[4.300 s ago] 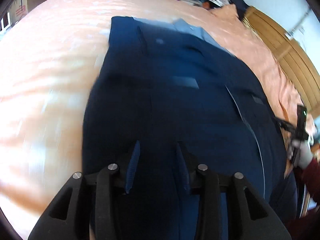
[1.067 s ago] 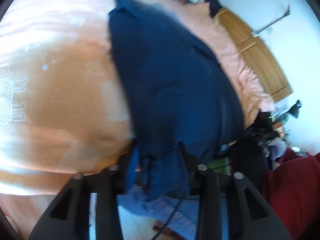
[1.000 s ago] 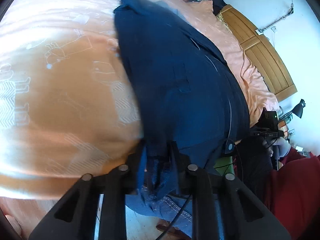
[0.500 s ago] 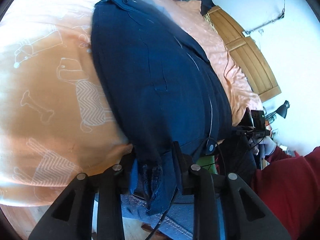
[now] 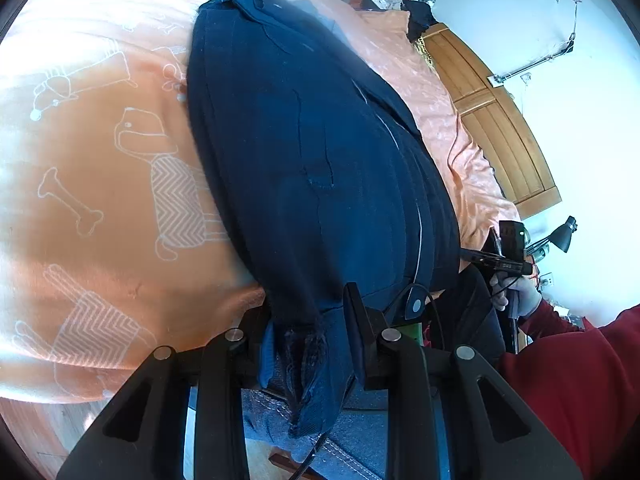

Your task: Fold small clothes

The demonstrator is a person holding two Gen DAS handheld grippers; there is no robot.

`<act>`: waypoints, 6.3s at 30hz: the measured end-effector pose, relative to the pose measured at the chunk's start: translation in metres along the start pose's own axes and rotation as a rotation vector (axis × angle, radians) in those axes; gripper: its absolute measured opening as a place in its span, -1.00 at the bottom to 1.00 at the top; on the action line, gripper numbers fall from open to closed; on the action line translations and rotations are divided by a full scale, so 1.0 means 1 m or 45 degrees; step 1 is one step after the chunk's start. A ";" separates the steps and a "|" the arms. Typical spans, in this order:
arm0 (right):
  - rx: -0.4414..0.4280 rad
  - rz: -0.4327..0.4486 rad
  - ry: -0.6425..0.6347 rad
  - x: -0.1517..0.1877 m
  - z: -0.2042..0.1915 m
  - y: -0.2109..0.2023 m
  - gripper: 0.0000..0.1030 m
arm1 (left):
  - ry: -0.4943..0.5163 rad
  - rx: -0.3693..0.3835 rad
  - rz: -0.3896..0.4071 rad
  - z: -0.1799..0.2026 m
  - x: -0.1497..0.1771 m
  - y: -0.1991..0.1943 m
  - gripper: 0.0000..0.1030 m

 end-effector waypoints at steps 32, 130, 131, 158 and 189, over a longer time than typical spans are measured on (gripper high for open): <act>-0.392 -0.511 -0.547 0.072 -0.227 0.193 -0.44 | 0.007 -0.047 -0.023 0.000 -0.005 0.003 -0.44; -0.233 0.402 0.110 -0.388 0.102 0.012 0.40 | -0.131 -0.425 0.413 -0.062 -0.407 0.058 0.60; -0.213 0.395 0.103 -0.389 0.102 0.014 0.40 | -0.103 -0.445 0.387 -0.058 -0.401 0.063 0.57; -0.406 0.014 -0.707 -0.303 -0.239 0.178 -0.32 | -0.221 -0.315 0.449 -0.073 -0.212 0.000 0.42; -0.483 -0.106 -0.779 -0.322 -0.334 0.267 -0.93 | -0.369 0.013 0.538 -0.063 -0.188 -0.002 0.48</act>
Point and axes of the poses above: each gripper's, at about its wrist camera, not at the fingertips, and y roughly the way its jaws point, z to its right, x to its underside, the point moved 9 cm from there along y, roughly the way its jaws point, and after that the axes turned 11 degrees about -x, right-handed, at the moved point
